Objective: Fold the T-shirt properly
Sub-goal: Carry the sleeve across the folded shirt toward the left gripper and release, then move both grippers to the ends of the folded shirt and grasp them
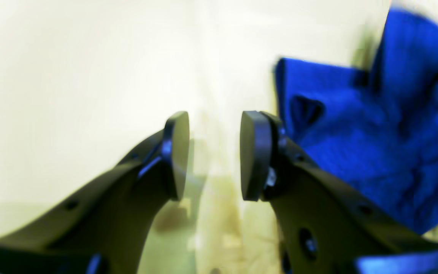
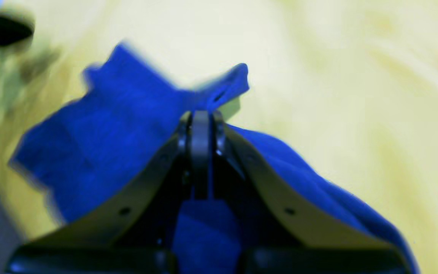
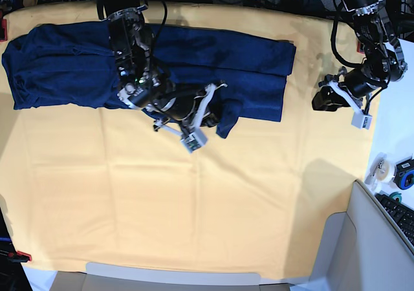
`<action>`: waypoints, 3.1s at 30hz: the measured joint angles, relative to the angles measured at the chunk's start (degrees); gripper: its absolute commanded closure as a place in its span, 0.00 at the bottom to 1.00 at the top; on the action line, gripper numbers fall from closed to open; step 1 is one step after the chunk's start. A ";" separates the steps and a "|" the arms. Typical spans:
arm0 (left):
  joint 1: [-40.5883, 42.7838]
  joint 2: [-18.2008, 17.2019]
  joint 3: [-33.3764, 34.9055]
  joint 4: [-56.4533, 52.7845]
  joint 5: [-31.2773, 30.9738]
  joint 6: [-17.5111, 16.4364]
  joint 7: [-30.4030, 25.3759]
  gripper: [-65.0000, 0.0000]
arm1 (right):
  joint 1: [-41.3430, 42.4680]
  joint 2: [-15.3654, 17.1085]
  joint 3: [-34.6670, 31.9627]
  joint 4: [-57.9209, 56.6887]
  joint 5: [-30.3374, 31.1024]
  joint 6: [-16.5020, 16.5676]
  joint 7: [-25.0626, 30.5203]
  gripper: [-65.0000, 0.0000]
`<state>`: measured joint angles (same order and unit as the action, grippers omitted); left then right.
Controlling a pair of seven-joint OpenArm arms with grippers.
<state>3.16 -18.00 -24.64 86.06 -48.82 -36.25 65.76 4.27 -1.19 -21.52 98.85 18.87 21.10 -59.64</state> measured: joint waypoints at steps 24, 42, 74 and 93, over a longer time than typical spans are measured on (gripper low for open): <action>0.20 -0.92 -0.59 0.00 -0.02 0.02 0.07 0.67 | 1.62 -1.73 -28.39 -3.78 -12.96 0.44 0.24 1.00; 0.15 -0.94 -0.59 0.00 -0.20 0.02 4.70 0.67 | 1.99 -1.51 -28.65 -3.30 -13.07 0.26 -0.04 0.57; 2.45 -0.46 -0.26 -0.15 -13.51 -3.63 14.99 0.57 | -13.18 -1.66 45.35 13.46 0.55 0.31 0.04 0.52; 5.79 2.86 5.20 1.68 -20.85 0.70 14.78 0.57 | -16.35 -1.84 52.96 13.16 0.57 0.50 -0.15 0.52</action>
<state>8.95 -15.14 -19.44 87.74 -69.67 -35.55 80.53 -12.08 -3.03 31.44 112.01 19.44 21.61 -59.79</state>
